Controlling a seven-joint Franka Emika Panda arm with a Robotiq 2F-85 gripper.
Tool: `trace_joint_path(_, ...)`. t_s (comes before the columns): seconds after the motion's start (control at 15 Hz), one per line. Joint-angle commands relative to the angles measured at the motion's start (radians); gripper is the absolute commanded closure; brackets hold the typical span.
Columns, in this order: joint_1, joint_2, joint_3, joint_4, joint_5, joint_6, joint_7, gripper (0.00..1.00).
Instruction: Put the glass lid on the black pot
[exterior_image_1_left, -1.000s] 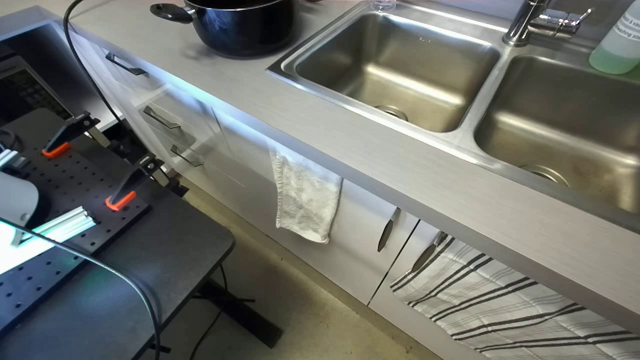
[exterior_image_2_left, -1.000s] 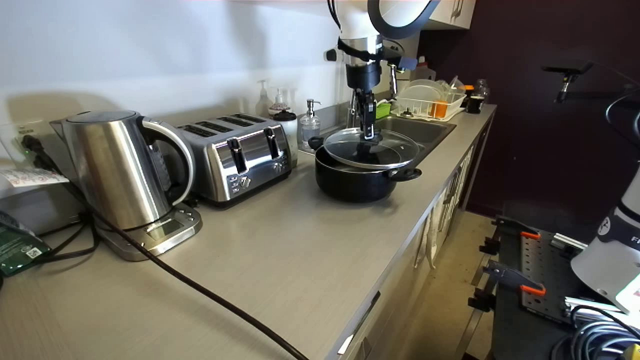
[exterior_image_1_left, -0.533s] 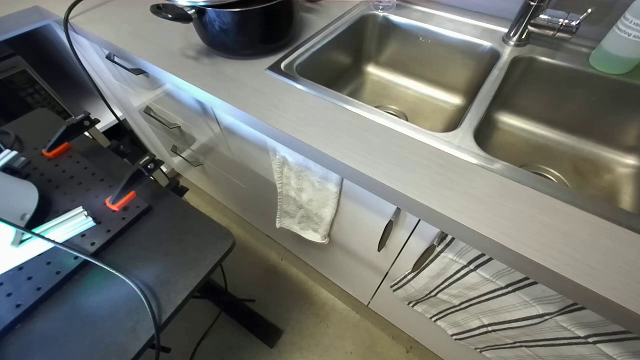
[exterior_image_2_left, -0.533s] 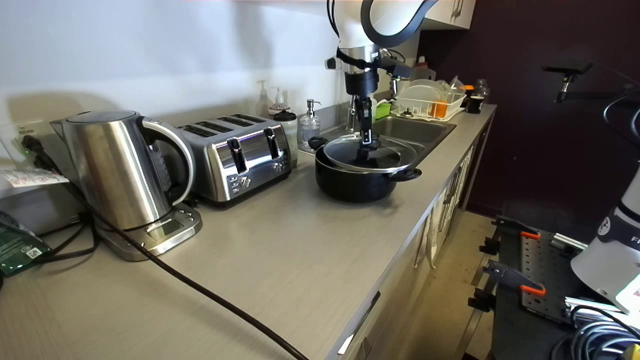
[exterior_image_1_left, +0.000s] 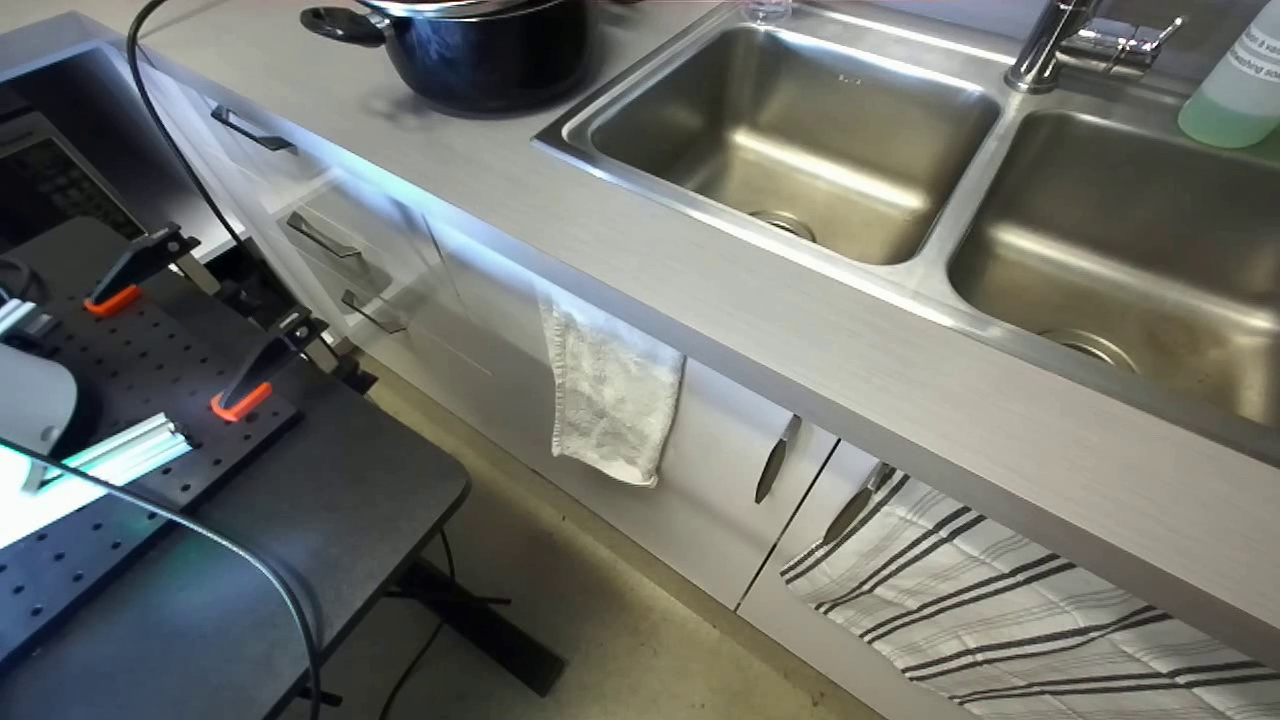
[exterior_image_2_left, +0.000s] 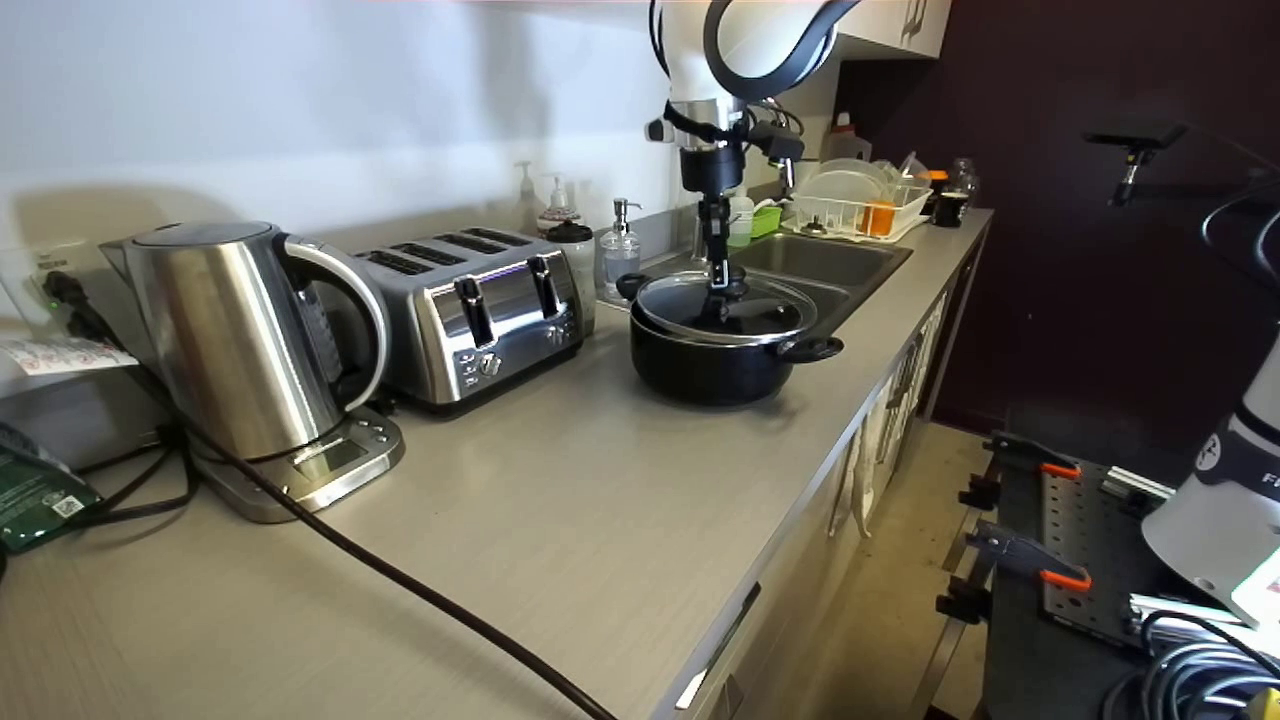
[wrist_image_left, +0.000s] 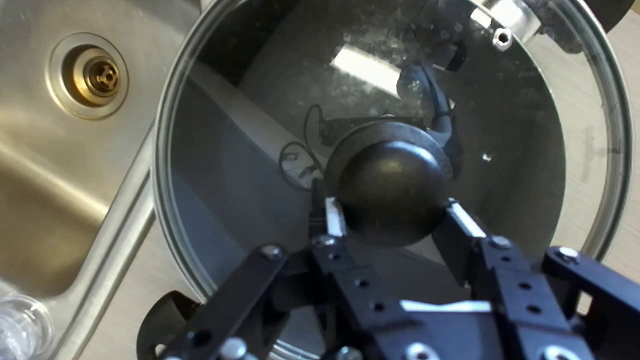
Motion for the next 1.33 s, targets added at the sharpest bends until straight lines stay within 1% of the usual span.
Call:
trace_joint_path(0.0,0.001,0.029,-0.003,0.059,0.023,-0.019,0.017,0.77)
trace_joint_path(0.8,-0.018,0.110,-0.006,0.149,0.051,-0.040,0.031,0.77)
trace_joint_path(1.27,-0.015,0.083,-0.001,0.129,0.050,-0.044,0.025,0.77)
